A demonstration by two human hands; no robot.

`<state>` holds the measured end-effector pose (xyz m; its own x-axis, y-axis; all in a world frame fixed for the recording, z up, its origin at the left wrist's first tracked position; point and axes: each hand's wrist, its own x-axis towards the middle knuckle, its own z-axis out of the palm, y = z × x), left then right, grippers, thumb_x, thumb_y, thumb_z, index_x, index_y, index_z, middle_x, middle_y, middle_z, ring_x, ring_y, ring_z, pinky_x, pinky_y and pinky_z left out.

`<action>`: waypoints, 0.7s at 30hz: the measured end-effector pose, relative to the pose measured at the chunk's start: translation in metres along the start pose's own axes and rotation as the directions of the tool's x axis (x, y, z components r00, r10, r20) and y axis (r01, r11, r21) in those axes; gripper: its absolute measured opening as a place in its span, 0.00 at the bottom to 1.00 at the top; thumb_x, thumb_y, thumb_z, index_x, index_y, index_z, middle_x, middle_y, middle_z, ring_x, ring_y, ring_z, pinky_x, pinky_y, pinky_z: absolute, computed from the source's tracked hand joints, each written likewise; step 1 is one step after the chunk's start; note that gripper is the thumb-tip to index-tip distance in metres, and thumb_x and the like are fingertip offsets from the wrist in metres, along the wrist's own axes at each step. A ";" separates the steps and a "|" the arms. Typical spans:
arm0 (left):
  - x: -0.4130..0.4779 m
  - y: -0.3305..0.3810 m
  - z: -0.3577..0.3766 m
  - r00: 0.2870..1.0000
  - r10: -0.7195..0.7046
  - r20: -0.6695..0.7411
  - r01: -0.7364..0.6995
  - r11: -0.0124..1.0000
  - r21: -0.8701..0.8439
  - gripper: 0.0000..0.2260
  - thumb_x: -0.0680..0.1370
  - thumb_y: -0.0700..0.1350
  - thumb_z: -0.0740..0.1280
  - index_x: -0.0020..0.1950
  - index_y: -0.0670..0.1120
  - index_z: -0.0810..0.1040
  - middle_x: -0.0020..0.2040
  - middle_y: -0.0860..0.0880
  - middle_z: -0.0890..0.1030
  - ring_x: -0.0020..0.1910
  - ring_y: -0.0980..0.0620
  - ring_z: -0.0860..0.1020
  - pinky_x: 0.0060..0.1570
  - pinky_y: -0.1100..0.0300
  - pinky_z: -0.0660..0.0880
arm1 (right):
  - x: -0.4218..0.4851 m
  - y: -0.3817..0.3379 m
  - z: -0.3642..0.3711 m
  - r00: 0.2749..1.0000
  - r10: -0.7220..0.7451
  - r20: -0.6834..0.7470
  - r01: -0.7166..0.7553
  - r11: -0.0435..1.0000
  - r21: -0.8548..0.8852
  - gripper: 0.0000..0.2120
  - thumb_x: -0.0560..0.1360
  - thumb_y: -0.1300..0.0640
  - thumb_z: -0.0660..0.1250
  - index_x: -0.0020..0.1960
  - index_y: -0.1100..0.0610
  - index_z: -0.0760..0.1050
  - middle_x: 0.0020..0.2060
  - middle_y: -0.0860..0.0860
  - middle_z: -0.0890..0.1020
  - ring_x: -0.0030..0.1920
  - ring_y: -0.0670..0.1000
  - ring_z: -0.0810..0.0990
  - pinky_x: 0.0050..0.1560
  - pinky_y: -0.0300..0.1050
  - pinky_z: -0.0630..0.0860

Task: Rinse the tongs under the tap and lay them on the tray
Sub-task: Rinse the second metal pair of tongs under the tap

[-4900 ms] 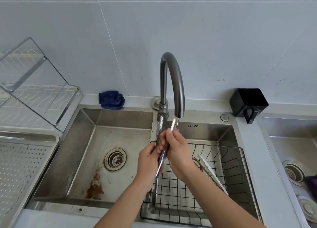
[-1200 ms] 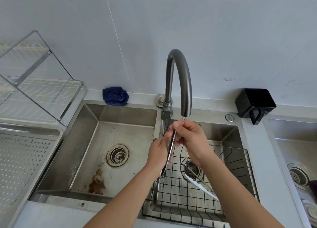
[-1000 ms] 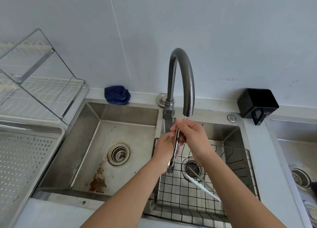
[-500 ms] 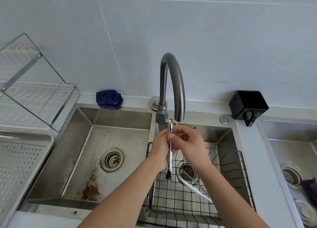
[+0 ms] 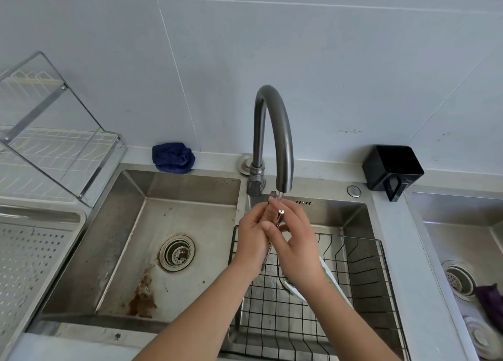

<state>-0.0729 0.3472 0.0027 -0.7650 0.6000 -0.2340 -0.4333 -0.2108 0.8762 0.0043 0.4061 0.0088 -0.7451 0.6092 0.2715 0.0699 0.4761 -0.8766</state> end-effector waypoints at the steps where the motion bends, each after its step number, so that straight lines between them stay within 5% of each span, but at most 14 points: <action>1: 0.000 0.000 -0.002 0.999 0.024 -0.034 -0.023 0.999 0.028 0.09 0.82 0.46 0.66 0.48 0.45 0.85 0.41 0.49 0.84 0.44 0.52 0.83 0.41 0.62 0.80 | -0.001 0.001 0.001 1.000 -0.007 -0.011 0.006 1.000 -0.027 0.20 0.79 0.59 0.71 0.70 0.58 0.76 0.63 0.50 0.77 0.61 0.48 0.78 0.57 0.36 0.77; 6: 0.001 0.002 -0.021 0.941 0.294 -0.170 -0.201 0.885 0.421 0.07 0.81 0.46 0.68 0.53 0.55 0.86 0.47 0.49 0.85 0.44 0.54 0.80 0.46 0.55 0.78 | 0.007 0.001 0.005 0.977 0.177 -0.115 -0.187 0.979 -0.081 0.15 0.80 0.53 0.70 0.65 0.53 0.77 0.45 0.47 0.81 0.43 0.44 0.80 0.42 0.30 0.72; 10: -0.007 0.014 -0.035 0.911 0.397 -0.113 -0.260 0.765 0.590 0.09 0.77 0.49 0.73 0.56 0.50 0.86 0.48 0.52 0.84 0.48 0.53 0.82 0.51 0.53 0.81 | 0.022 -0.002 0.010 0.967 0.236 -0.101 -0.233 0.972 0.039 0.10 0.80 0.54 0.70 0.50 0.38 0.75 0.35 0.43 0.83 0.35 0.45 0.83 0.37 0.33 0.77; 15: -0.026 0.030 -0.046 0.878 0.479 -0.012 -0.333 0.628 0.704 0.09 0.74 0.43 0.76 0.54 0.48 0.86 0.45 0.53 0.82 0.45 0.54 0.81 0.45 0.67 0.76 | 0.025 -0.004 0.023 0.914 0.405 0.012 -0.377 0.842 0.386 0.11 0.82 0.57 0.67 0.42 0.51 0.80 0.38 0.56 0.86 0.41 0.61 0.86 0.43 0.57 0.86; 21: -0.044 0.036 -0.051 0.871 0.488 0.052 -0.364 0.571 0.735 0.10 0.74 0.42 0.76 0.55 0.45 0.86 0.41 0.50 0.80 0.41 0.53 0.80 0.42 0.65 0.76 | 0.012 -0.003 0.026 0.883 0.455 0.112 -0.453 0.766 0.456 0.12 0.82 0.55 0.67 0.46 0.62 0.81 0.40 0.60 0.86 0.41 0.60 0.87 0.42 0.55 0.86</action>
<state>-0.0796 0.2739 0.0228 -0.8530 0.4602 0.2461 0.3816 0.2284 0.8957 -0.0222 0.3956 0.0047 -0.7007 0.6837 -0.2038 0.0881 -0.2005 -0.9757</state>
